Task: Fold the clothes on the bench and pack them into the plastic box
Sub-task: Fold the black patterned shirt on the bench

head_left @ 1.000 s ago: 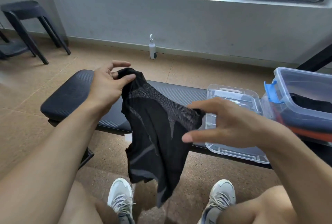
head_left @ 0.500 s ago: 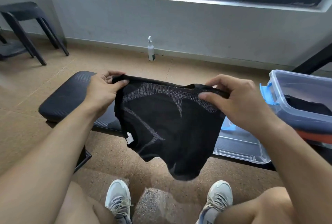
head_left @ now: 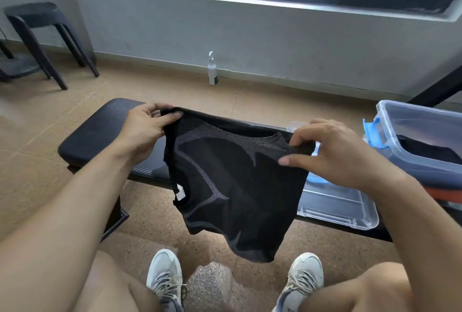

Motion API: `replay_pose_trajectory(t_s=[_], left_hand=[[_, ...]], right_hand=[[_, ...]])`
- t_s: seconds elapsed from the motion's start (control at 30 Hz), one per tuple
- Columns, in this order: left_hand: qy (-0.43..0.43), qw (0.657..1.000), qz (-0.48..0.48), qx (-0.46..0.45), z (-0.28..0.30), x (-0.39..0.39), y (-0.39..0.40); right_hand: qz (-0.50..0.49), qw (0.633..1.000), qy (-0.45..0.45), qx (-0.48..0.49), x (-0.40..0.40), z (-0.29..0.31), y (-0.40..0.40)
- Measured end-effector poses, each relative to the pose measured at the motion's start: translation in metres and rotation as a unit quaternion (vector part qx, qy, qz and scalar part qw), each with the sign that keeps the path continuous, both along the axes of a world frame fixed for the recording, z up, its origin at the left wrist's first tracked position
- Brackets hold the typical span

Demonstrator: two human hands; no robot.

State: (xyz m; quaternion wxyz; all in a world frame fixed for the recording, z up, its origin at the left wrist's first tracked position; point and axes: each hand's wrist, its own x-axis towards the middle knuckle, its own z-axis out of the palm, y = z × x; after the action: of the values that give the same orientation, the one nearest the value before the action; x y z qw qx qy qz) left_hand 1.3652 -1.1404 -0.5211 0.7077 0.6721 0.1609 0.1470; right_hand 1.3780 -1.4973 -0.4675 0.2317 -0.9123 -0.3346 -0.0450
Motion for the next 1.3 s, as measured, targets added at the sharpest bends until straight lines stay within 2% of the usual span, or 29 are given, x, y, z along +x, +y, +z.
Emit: replay_pose_trajectory(t_s=[0.07,0.13,0.23,0.33,0.4,0.47,0.53,0.63,0.73,0.83,0.9,0.97,1.03,1.13,1.2,1.27,1.3], left_hand=[[0.002,0.999,0.032,0.014,-0.003,0.002,0.001],[0.001,0.998,0.052,0.025,-0.007,0.002,0.001],[0.004,0.998,0.057,0.04,-0.009,0.003,-0.001],[0.001,0.998,0.049,0.044,-0.008,0.005,-0.003],[-0.002,0.998,0.039,0.043,-0.007,0.005,-0.003],[-0.003,0.998,0.042,0.046,-0.006,0.003,0.0],[-0.004,0.998,0.043,0.043,-0.005,0.001,0.004],[-0.011,0.998,0.015,0.054,-0.004,-0.003,0.008],[-0.019,0.995,-0.029,0.095,0.0,-0.007,0.008],[-0.002,0.985,-0.089,0.145,0.005,-0.01,0.006],[0.034,0.966,-0.129,0.221,0.009,-0.011,0.005],[0.072,0.94,-0.148,0.298,0.008,-0.012,0.003],[0.09,0.934,-0.133,0.319,0.007,-0.012,0.001],[0.079,0.929,-0.061,0.356,0.008,-0.011,-0.003],[0.079,0.91,0.01,0.408,0.013,-0.01,-0.004],[0.092,0.898,0.077,0.424,0.021,-0.004,-0.007],[0.095,0.896,0.105,0.422,0.026,0.002,-0.009]], right_hand=[[0.063,0.99,0.089,0.094,-0.011,0.004,0.007],[0.16,0.961,0.149,0.167,-0.025,0.008,0.018],[0.267,0.925,0.172,0.209,-0.049,0.013,0.036],[0.284,0.908,0.203,0.232,-0.065,0.016,0.045],[0.267,0.915,0.193,0.233,-0.064,0.019,0.044],[0.211,0.946,0.132,0.209,-0.054,0.023,0.037],[0.115,0.974,0.093,0.173,-0.04,0.024,0.026],[0.0,0.995,0.055,0.08,-0.016,0.014,0.009],[-0.085,0.994,0.062,0.002,0.001,0.003,0.002],[-0.137,0.977,0.078,-0.142,0.012,0.0,0.0],[-0.15,0.962,0.078,-0.216,0.015,0.002,0.001],[-0.15,0.959,0.085,-0.227,0.016,0.002,0.001],[-0.124,0.972,0.114,-0.161,0.014,0.001,0.003],[-0.091,0.979,0.179,-0.017,0.004,0.005,0.009],[-0.058,0.953,0.288,0.078,-0.003,0.01,0.015],[0.005,0.899,0.403,0.173,-0.01,0.012,0.023],[0.033,0.88,0.424,0.212,-0.013,0.012,0.029]])
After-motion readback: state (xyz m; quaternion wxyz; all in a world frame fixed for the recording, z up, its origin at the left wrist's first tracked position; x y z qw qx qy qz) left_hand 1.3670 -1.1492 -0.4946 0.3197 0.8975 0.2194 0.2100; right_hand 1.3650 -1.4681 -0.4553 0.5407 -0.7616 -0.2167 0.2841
